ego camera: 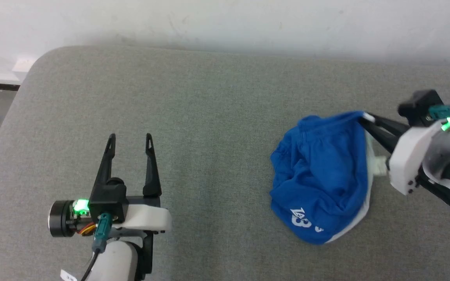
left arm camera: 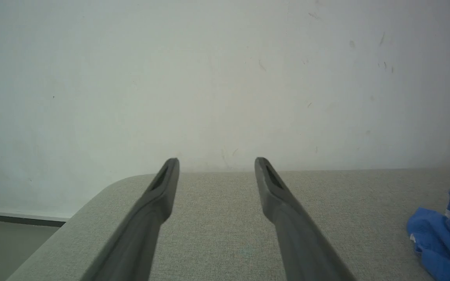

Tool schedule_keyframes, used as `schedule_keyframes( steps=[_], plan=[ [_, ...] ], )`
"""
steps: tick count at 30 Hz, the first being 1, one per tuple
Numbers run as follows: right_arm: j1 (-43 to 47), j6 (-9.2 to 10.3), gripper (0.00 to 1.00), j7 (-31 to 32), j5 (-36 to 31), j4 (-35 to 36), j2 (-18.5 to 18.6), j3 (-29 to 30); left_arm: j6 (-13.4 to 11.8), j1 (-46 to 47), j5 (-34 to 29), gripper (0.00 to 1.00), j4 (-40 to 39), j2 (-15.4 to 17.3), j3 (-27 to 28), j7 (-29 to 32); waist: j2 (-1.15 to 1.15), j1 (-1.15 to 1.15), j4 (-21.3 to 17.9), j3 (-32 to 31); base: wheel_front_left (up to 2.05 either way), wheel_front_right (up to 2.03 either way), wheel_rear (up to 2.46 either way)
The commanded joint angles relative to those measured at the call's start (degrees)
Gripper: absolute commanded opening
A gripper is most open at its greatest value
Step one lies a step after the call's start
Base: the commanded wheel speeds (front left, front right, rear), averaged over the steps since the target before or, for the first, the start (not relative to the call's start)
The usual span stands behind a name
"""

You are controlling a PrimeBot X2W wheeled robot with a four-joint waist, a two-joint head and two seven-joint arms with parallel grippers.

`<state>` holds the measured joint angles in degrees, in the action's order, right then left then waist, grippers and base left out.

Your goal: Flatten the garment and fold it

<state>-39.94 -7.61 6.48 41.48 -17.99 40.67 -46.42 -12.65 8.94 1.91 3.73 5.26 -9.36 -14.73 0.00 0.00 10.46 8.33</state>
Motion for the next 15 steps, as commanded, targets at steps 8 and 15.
schedule_keyframes(
  steps=[8,15],
  plan=[
    [-5.3,0.12,0.00,1.8,-6.4,12.7,-6.8,-3.3,-0.5,0.1,-0.3,1.00,-1.5,-0.4,1.1,-0.3,0.00,0.00,2.6,1.5,0.00,0.00,0.00],
    [-7.5,0.12,0.00,4.1,-7.2,4.1,-17.4,-16.3,-0.7,1.5,0.0,1.00,-1.8,-1.0,1.4,-0.3,0.00,0.00,4.8,4.2,0.00,0.00,0.00]
  ],
)
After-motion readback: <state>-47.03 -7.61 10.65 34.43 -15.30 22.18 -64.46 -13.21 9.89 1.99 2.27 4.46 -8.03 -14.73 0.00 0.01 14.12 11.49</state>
